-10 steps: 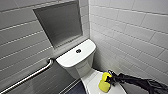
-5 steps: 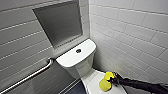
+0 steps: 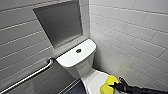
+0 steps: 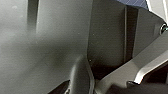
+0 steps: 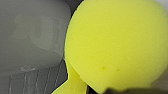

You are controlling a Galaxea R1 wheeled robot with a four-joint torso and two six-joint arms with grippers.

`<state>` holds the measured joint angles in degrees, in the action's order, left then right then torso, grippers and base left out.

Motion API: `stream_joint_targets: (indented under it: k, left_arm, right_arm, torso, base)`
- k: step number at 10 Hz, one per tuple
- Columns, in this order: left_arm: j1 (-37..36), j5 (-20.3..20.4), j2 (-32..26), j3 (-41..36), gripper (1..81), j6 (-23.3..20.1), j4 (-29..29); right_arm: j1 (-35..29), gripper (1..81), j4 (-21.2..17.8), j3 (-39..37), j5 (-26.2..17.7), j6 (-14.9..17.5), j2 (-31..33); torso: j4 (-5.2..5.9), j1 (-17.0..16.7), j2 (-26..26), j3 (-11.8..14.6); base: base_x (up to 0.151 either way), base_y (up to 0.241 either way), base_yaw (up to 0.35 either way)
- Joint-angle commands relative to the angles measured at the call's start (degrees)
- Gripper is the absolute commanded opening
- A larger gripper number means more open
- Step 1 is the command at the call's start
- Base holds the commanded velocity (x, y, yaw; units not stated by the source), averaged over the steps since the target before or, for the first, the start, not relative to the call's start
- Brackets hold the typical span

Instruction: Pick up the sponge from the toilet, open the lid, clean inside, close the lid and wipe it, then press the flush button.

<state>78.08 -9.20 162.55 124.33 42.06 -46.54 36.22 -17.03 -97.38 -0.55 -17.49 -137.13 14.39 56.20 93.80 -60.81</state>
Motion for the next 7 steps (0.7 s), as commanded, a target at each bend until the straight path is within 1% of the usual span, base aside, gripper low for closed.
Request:
stream_joint_targets:
  k: [1,2,3,4,5,6,7]
  left_arm:
    - [-0.3,-3.0,-0.7,-0.9,81.1,-0.1,-0.2]
    - [-0.3,-3.0,-0.7,-0.9,81.1,-0.1,-0.2]
    - [-0.3,-3.0,-0.7,-0.9,81.1,-0.1,-0.2]
    - [-0.3,-3.0,-0.7,-0.9,81.1,-0.1,-0.2]
    - [-0.3,-3.0,-0.6,-0.9,81.1,-0.1,-0.1]
    - [-0.3,-3.0,-0.7,-0.9,81.1,-0.1,-0.1]
    - [-0.3,-3.0,-0.7,-0.9,81.1,-0.1,-0.1]
  right_arm:
    - [0.8,1.0,-1.3,2.6,5.9,-0.5,8.3]
    - [2.8,1.0,-2.5,1.1,6.9,-0.6,8.3]
    - [4.7,1.0,-4.5,-1.0,8.2,-0.6,7.9]
    - [6.5,1.0,-5.4,-2.5,8.9,-0.6,7.8]
    - [8.4,1.0,-6.2,-2.8,10.6,-0.7,8.6]
    - [10.7,1.0,-6.5,-0.8,13.0,-0.7,10.5]
    - [13.8,1.0,-6.4,1.2,16.4,-0.6,12.3]
  torso:
    - [0.00,0.0,0.0,0.0]
    - [0.00,0.0,0.0,0.0]
    - [0.00,0.0,0.0,0.0]
    - [0.00,0.0,0.0,0.0]
    - [0.00,0.0,0.0,0.0]
    - [0.00,0.0,0.0,0.0]
    - [0.00,0.0,0.0,0.0]
  base:
    - [0.000,0.000,0.000]
    - [0.000,0.000,0.000]
    - [0.000,0.000,0.000]
    - [0.000,0.000,0.000]
    - [0.000,0.000,0.000]
    - [0.000,0.000,0.000]
    - [0.000,0.000,0.000]
